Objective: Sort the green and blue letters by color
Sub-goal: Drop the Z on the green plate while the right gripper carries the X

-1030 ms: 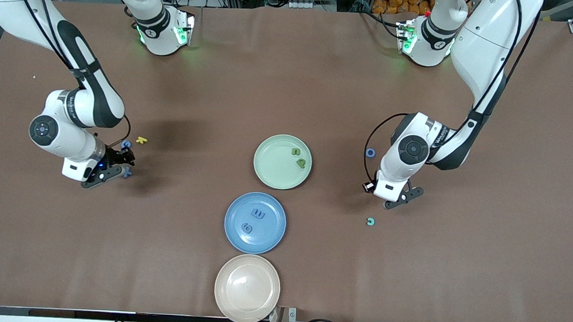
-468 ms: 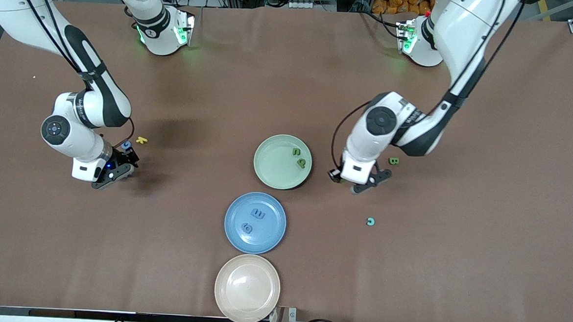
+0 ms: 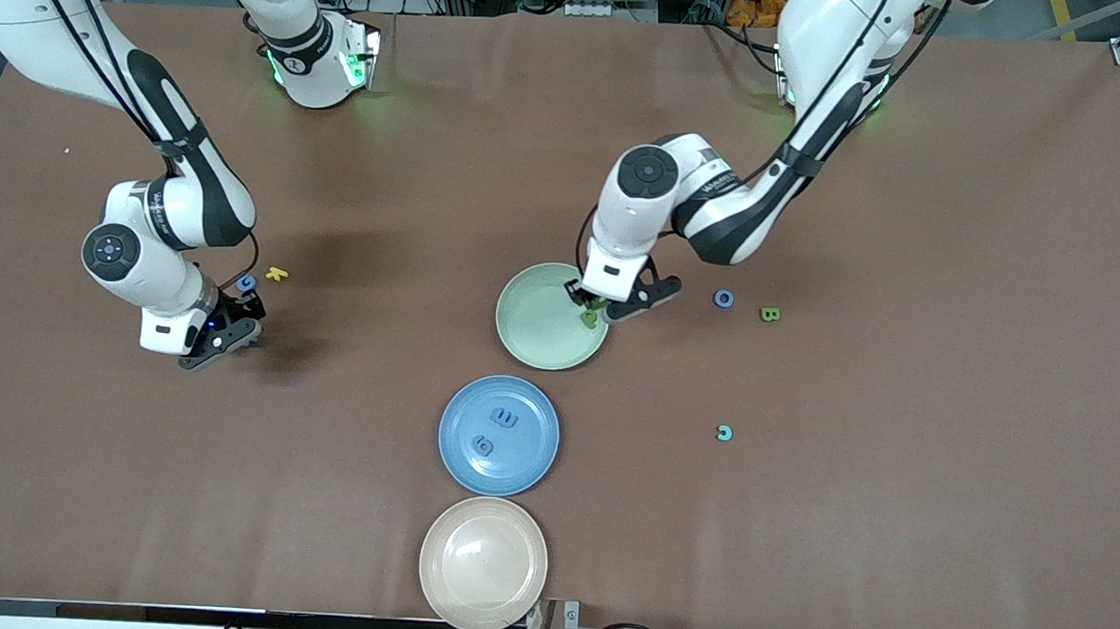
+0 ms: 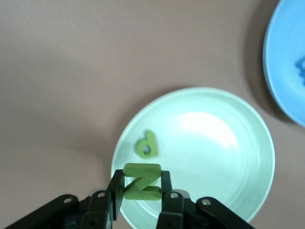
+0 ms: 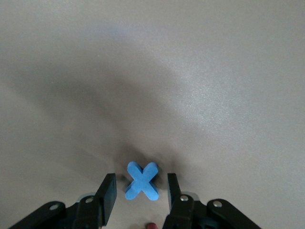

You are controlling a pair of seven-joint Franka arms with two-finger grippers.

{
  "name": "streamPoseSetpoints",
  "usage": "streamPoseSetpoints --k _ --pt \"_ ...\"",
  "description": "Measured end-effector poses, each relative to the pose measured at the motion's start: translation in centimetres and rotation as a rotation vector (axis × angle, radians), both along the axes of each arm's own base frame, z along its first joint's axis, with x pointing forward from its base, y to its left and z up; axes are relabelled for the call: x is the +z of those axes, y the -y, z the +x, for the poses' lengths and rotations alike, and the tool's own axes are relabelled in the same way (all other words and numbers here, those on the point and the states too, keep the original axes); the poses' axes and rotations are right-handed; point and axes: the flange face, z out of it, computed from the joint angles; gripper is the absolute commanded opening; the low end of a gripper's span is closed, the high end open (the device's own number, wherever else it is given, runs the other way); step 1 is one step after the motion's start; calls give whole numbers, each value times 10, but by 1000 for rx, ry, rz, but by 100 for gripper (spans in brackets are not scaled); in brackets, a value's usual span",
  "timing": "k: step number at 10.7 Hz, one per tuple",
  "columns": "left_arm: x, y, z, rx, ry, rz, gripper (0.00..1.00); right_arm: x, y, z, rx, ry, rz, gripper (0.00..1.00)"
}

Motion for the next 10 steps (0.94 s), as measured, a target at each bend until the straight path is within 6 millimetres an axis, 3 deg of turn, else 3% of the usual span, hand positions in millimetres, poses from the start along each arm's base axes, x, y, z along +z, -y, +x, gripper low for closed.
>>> streamPoseSetpoints --k 3,4,5,6,8,10 --pt "-14 39 -40 -34 -16 11 0 -6 3 -2 0 -2 0 24" --pt "-14 52 -51 -35 -14 8 28 -6 3 -2 0 5 1 8" --pt "-10 63 -59 -42 -8 0 87 -6 2 -2 3 6 2 0" --pt "-6 69 -63 -42 -4 -6 100 -5 2 -2 3 6 2 0" --pt "-8 61 -51 -24 10 6 100 -5 2 -2 1 6 1 0" --pt "-12 37 -22 22 31 33 100 2 -1 5 -40 -8 -9 0"
